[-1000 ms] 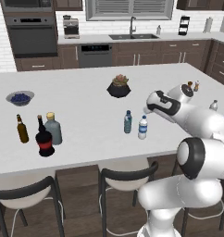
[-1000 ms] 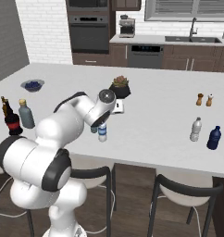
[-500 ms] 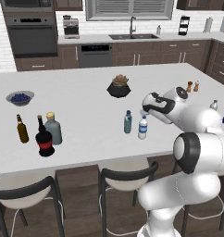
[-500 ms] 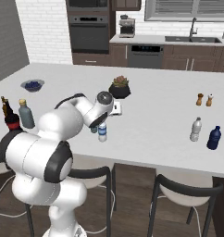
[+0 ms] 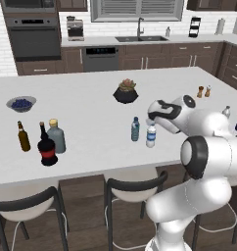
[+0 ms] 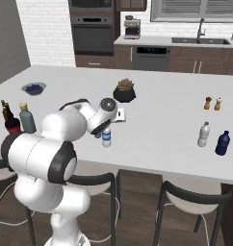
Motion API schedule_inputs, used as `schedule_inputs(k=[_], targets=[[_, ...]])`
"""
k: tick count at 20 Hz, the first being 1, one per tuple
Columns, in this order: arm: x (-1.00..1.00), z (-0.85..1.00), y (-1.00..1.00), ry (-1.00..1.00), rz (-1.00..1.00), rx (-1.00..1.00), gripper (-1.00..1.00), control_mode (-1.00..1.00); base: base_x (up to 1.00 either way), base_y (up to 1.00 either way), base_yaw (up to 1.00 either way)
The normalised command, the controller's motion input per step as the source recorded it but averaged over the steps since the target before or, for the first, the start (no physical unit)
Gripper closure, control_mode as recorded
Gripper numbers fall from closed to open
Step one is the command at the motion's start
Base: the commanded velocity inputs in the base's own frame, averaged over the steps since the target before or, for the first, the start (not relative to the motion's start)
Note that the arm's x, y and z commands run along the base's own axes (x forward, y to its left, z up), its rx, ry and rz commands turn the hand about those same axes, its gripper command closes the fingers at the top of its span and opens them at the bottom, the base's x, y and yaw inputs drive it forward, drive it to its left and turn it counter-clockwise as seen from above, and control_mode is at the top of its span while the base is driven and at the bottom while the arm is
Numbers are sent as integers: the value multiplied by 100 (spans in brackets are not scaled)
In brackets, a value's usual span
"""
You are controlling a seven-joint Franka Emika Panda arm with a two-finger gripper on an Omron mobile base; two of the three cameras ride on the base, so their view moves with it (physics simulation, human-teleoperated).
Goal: Move the plastic bottles in the middle to the plastics group, and the glass bottles in the middle to the glass group.
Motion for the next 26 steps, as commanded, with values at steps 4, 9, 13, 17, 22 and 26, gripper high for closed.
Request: schedule_inputs(k=[4,9,13,17,22,26], targets=[[10,-19,2,0,0,0,-100,-100,0,0,0],[8,-17,1,0,0,0,-100,-100,0,0,0],[3,-15,0,0,0,0,-100,-100,0,0,0],[2,-16,2,0,0,0,-100,-100,0,0,0],[7,-7,5,0,0,0,-100,-100,0,0,0],[6,-7,4,0,0,0,-100,-100,0,0,0]])
